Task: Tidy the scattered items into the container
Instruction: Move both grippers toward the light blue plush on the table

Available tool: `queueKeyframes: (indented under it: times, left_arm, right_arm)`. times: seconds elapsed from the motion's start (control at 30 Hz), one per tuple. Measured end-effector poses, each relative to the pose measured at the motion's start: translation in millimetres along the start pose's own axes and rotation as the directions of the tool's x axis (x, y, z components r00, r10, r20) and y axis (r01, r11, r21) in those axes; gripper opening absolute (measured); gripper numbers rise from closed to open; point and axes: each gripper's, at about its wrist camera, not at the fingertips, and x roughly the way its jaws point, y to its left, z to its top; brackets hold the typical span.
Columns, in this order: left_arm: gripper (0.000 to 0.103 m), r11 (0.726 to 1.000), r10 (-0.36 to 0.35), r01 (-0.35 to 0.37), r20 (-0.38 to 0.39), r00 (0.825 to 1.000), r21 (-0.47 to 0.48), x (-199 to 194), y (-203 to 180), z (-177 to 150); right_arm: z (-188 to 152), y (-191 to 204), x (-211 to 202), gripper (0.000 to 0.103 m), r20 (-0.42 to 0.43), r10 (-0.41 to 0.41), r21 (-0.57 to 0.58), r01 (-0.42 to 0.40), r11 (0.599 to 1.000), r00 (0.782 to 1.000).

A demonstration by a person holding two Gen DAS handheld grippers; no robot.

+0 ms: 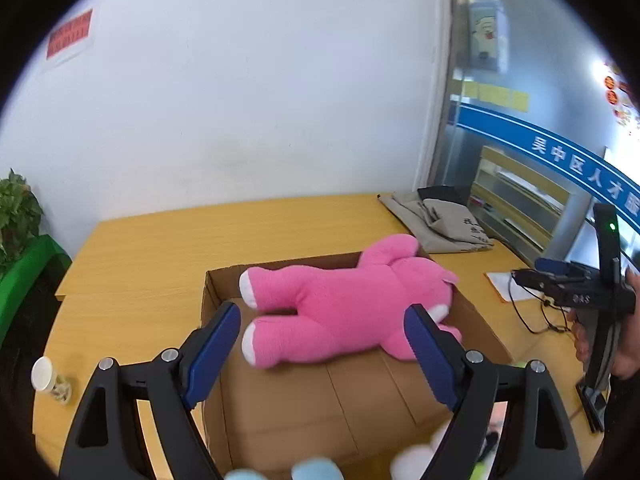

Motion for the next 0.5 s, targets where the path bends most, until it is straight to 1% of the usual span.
queueKeyframes:
  times: [0.07, 0.2, 0.27, 0.33, 0.4, 0.5]
  left_arm:
    - [0.084, 1.0, 0.004, -0.004, 0.028, 1.0, 0.003, -27.5, -10.9, -19.1]
    - [0.084, 0.998, 0.059, -0.059, 0.041, 0.997, -0.001, -58.7, -32.3, -52.3]
    - [0.084, 0.997, 0.071, -0.07, 0.039, 0.997, -0.019, -67.9, -41.7, -68.1]
    - [0.084, 0.997, 0.067, -0.066, 0.033, 0.997, -0.035, -74.3, -47.5, -80.9]
    - [0.084, 0.997, 0.066, -0.064, 0.031, 0.997, -0.047, -79.3, -55.2, -92.2]
    - [0.084, 0.995, 0.087, -0.086, 0.026, 0.996, -0.054, -87.2, -60.7, -107.4]
  right_arm:
    - [-12.4, 10.0, -22.4, 0.103, 0.018, -0.005, -0.017, 0.005, 1.0, 1.0]
    - [-43.5, 33.0, -63.5, 0.103, 0.043, 0.006, -0.059, -0.003, 0.998, 0.999]
    - [-59.7, 43.2, -79.9, 0.103, 0.052, 0.011, -0.067, -0.007, 0.998, 0.999]
    - [-77.2, 52.3, -93.3, 0.103, 0.052, 0.014, -0.066, -0.011, 0.998, 0.999]
    - [-93.7, 59.7, -102.6, 0.103, 0.045, 0.018, -0.07, -0.015, 0.997, 0.999]
    - [-114.0, 69.9, -110.3, 0.103, 0.034, 0.004, -0.087, -0.002, 0.996, 0.999]
